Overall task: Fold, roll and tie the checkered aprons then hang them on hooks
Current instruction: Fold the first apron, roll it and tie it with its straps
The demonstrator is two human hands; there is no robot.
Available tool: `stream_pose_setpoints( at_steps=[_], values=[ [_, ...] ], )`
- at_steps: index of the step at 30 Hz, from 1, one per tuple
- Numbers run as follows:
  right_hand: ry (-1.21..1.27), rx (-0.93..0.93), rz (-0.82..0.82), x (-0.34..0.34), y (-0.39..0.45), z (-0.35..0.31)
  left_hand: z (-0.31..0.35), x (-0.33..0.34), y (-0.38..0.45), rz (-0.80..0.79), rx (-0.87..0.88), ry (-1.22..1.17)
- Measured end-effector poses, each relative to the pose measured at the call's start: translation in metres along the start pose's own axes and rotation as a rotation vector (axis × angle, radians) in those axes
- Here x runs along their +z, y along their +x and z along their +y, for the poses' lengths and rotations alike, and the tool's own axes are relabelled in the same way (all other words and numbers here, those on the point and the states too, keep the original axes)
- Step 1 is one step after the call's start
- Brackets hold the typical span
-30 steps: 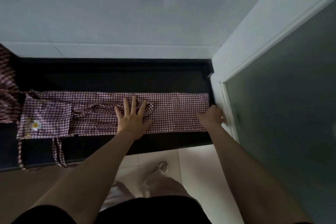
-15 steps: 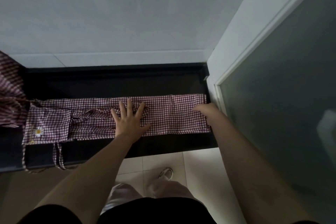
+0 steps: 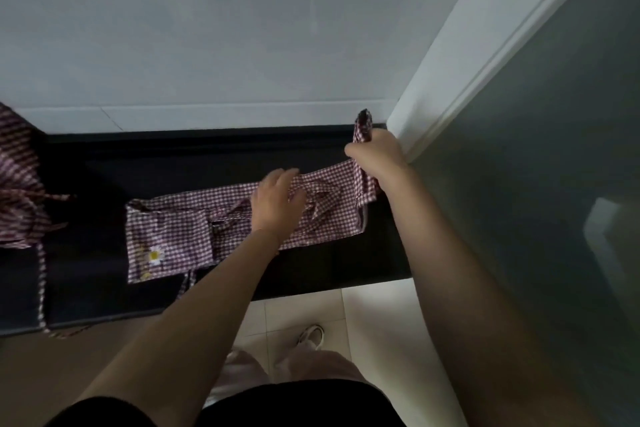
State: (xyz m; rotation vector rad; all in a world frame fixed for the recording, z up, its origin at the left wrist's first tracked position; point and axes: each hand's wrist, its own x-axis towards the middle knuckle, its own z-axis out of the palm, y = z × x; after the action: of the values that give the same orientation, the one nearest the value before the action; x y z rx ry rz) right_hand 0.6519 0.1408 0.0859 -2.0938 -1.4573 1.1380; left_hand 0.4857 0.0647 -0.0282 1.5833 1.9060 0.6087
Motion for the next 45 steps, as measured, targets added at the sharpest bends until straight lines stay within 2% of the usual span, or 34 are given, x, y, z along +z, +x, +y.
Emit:
stream_pose_setpoints(
  at_steps=[2, 3, 5, 6, 7, 9, 11, 14, 17, 21, 25, 27, 29, 31, 34, 38, 41, 43, 44, 45],
  values=[
    [0.003, -0.039, -0.044, 0.023, -0.012, -0.021, -0.028, -0.031, -0.006, 0.295, -0.164, 0.083],
    [-0.009, -0.050, -0.070, 0.037, -0.018, -0.031, -0.047, -0.048, -0.009, 0.359, -0.324, 0.121],
    [-0.053, -0.065, -0.125, 0.065, -0.031, -0.046, -0.088, -0.073, -0.015, 0.298, -0.692, 0.111],
    [-0.074, -0.066, -0.156, 0.081, -0.037, -0.051, -0.107, -0.084, -0.019, 0.218, -0.828, 0.068],
    [-0.097, -0.073, -0.196, 0.101, -0.045, -0.059, -0.125, -0.097, -0.024, 0.133, -0.888, 0.006],
    [-0.140, -0.085, -0.265, 0.137, -0.057, -0.070, -0.151, -0.109, -0.032, 0.010, -0.816, -0.113],
    [-0.185, -0.116, -0.321, 0.179, -0.072, -0.083, -0.165, -0.125, -0.039, -0.033, -0.732, -0.286],
    [-0.238, -0.165, -0.390, 0.238, -0.091, -0.092, -0.181, -0.147, -0.044, 0.011, -0.724, -0.559],
    [-0.295, -0.168, -0.404, 0.282, -0.100, -0.090, -0.213, -0.164, -0.049, 0.089, -0.777, -0.511],
    [-0.371, -0.142, -0.365, 0.319, -0.109, -0.087, -0.241, -0.173, -0.054, -0.086, -0.824, -0.702],
    [-0.336, -0.187, -0.348, 0.348, -0.118, -0.092, -0.242, -0.181, -0.054, -0.134, -0.837, -0.816],
    [-0.335, -0.216, -0.425, 0.355, -0.123, -0.097, -0.243, -0.185, -0.055, -0.133, -0.817, -0.835],
    [-0.358, -0.190, -0.536, 0.356, -0.124, -0.096, -0.246, -0.183, -0.055, -0.131, -0.782, -0.769],
    [-0.368, -0.194, -0.549, 0.352, -0.118, -0.090, -0.247, -0.180, -0.055, -0.154, -0.699, -0.654],
    [-0.316, -0.196, -0.395, 0.338, -0.104, -0.081, -0.247, -0.172, -0.051, -0.163, -0.617, -0.459],
    [-0.304, -0.196, -0.190, 0.306, -0.084, -0.057, -0.237, -0.163, -0.040, -0.071, -0.650, -0.332],
    [-0.396, -0.319, -0.033, 0.293, -0.081, -0.041, -0.233, -0.161, -0.041, 0.153, -0.601, -0.206],
    [-0.502, -0.471, 0.064, 0.287, -0.076, -0.028, -0.228, -0.151, -0.042, 0.383, -0.362, 0.054],
    [-0.553, -0.551, 0.111, 0.286, -0.074, -0.021, -0.224, -0.144, -0.042, 0.421, -0.185, 0.156],
    [-0.586, -0.616, 0.146, 0.285, -0.070, -0.013, -0.217, -0.133, -0.039, 0.374, -0.010, 0.229]
  ],
)
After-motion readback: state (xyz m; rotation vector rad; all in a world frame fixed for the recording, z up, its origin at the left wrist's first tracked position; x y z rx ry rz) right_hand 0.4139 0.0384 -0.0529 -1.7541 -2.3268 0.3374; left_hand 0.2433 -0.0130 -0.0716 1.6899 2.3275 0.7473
